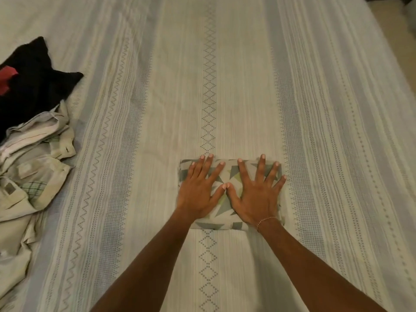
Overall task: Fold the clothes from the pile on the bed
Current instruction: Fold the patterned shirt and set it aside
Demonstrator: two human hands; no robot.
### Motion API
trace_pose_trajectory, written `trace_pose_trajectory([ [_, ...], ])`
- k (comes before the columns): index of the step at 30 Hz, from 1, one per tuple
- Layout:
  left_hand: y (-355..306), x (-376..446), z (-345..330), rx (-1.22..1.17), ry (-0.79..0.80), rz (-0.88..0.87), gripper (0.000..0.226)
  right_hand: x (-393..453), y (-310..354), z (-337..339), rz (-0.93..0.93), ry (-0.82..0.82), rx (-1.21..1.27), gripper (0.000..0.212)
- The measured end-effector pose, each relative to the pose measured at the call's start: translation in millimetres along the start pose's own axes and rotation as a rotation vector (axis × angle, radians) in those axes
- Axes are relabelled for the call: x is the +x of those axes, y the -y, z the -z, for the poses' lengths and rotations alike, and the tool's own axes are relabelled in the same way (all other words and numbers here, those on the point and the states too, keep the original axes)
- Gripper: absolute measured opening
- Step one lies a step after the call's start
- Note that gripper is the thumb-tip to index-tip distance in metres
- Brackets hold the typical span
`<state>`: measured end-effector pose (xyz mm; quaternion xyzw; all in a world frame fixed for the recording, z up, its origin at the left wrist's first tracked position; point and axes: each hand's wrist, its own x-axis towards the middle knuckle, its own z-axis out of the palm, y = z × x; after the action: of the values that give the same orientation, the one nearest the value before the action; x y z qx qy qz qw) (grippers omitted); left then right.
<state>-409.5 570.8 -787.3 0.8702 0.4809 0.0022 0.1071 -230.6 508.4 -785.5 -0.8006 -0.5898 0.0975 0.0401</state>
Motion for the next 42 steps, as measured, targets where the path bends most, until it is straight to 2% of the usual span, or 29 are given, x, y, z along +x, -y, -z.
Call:
trace_pose_trajectory([
  [10, 5.1, -0.1, 5.5, -0.125, -0.029, 0.003, 0.066, -0.2, 6.8, 7.3, -0.029, 0.055, -0.022, 0.080],
  [12, -1.1, -12.1, 15.8, -0.154, -0.125, 0.227, 0.068, -3.0, 14.0, 13.0, -0.044, 0.071, -0.035, 0.079],
  [15, -7.1, -32.4, 30.8, -0.288, -0.138, 0.788, 0.067, -15.1, 37.3, 22.4, -0.061, 0.030, 0.003, 0.077],
  [16, -3.5, -36.3, 34.5, -0.384, -0.112, 0.907, 0.061, -21.9, 49.2, 25.5, -0.057, 0.004, 0.047, 0.075],
  [18, 11.9, -35.4, 38.5, -0.673, -0.067, 1.017, 0.050, -37.1, 77.0, 30.8, -0.012, -0.022, 0.170, 0.073],
  [20, 26.9, -32.5, 45.1, -0.936, -0.039, 0.984, 0.040, -47.0, 105.0, 34.6, 0.042, 0.020, 0.296, 0.073],
  [23, 30.8, -33.2, 63.6, -1.070, 0.008, 0.823, 0.036, -45.7, 136.7, 40.8, 0.084, 0.199, 0.319, 0.084],
  [25, 25.7, -35.3, 76.8, -1.188, 0.043, 0.718, 0.029, -39.8, 146.4, 45.3, 0.011, 0.215, 0.337, 0.085],
  [27, 25.4, -39.0, 81.9, -1.255, 0.044, 0.629, 0.018, -35.2, 149.1, 50.5, -0.056, 0.157, 0.394, 0.065],
  [29, 26.8, -41.8, 84.0, -1.302, 0.062, 0.583, 0.011, -30.8, 145.6, 53.0, -0.088, 0.097, 0.489, 0.030],
  [31, 27.8, -45.3, 89.4, -1.385, 0.082, 0.632, 0.019, -27.1, 136.2, 60.1, -0.141, 0.100, 0.700, 0.011],
  [33, 29.5, -48.9, 93.3, -1.500, 0.020, 0.725, 0.029, -24.9, 126.3, 74.5, -0.225, 0.179, 0.954, 0.012],
  [36, 37.2, -56.5, 84.4, -1.639, -0.092, 0.953, 0.037, -32.6, 117.8, 107.1, -0.317, 0.322, 1.402, 0.015],
  [39, 35.7, -70.4, 77.3, -1.751, -0.026, 0.985, 0.054, -44.0, 108.3, 139.8, -0.360, 0.455, 1.780, 0.024],
  [42, 33.3, -78.3, 75.2, -1.918, 0.107, 0.942, 0.093, -52.7, 82.6, 156.0, -0.375, 0.461, 1.921, 0.032],
])
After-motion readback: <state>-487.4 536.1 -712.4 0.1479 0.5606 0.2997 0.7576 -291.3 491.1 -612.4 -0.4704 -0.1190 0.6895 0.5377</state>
